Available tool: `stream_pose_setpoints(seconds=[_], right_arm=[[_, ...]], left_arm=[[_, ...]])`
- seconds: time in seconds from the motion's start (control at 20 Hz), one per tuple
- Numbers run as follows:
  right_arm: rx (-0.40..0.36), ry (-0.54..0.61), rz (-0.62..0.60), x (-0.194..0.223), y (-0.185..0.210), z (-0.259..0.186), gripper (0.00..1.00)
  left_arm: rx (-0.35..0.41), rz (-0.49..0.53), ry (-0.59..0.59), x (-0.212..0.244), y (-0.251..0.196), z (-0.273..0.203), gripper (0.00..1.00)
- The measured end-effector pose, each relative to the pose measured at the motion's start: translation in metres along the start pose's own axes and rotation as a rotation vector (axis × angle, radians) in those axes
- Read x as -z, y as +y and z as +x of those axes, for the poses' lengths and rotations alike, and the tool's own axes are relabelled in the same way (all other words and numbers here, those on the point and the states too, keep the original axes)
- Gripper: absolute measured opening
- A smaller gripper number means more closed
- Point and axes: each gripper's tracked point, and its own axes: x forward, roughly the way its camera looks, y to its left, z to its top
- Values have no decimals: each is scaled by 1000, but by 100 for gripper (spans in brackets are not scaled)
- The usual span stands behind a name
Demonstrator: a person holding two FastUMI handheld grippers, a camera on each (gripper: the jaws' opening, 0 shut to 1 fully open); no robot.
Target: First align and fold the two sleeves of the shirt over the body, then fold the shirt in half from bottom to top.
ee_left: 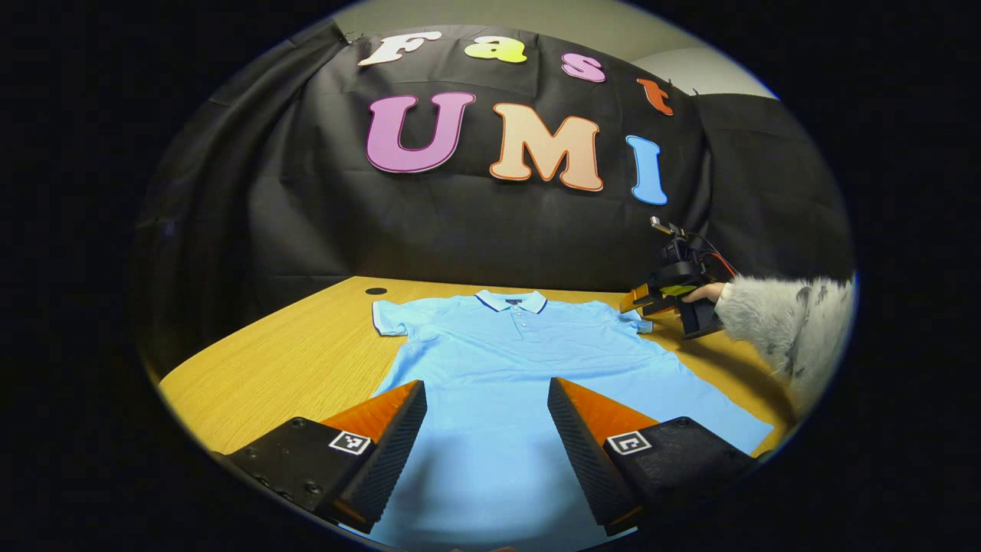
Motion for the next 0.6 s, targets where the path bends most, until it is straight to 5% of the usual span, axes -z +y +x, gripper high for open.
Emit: stream_pose_setpoints(seconds=[0.25,0.35,0.6], right_arm=[[2,-8,-39,4,-1,7,64],[26,-20,-78,4,-6,7,68],[10,-31,-134,4,3,5,21]], left_arm=[[-2,-10,6,-1,0,1,95],[2,-9,8,1,0,1,95],[7,-9,12,1,0,1,95]])
